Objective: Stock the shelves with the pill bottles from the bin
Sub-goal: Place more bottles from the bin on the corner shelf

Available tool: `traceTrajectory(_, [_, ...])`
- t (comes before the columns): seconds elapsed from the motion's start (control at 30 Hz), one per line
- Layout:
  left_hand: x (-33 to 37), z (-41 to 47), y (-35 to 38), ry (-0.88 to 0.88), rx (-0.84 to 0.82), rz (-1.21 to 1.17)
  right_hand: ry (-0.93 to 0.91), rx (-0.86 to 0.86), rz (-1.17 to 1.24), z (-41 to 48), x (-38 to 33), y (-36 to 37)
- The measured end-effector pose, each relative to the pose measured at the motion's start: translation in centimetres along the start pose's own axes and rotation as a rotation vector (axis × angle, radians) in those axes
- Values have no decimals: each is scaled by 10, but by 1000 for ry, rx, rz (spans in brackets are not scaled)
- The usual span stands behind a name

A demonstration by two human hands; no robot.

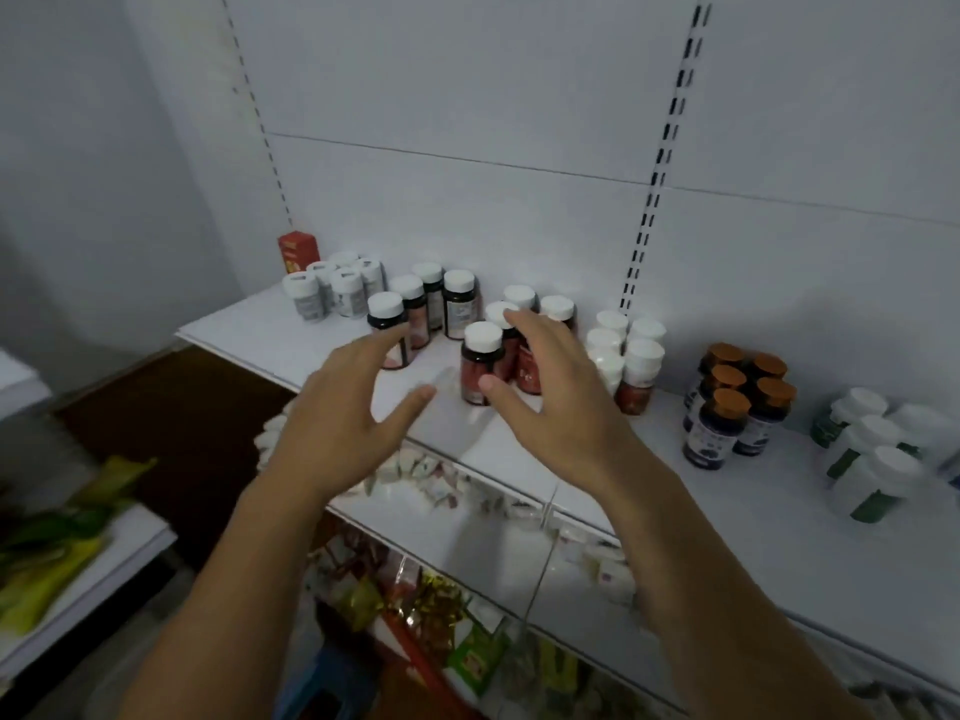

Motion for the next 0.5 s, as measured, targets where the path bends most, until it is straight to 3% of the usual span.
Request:
traceTrajectory(0.3, [-140,-185,-58,-522,78,158,-311,-509,-60,24,-113,197])
traceTrajectory(0.5, [-221,-282,-59,-756,89,66,-342,-739,-27,34,-150,331])
Point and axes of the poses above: each hand's wrist, its own z-axis towards the middle knuckle, its own y-axis out of the palm, x = y × z, the point moved 10 cm from there along z, towards the middle knuckle, and after that the axes turned 14 degrees about -x, right-handed, at the moved point
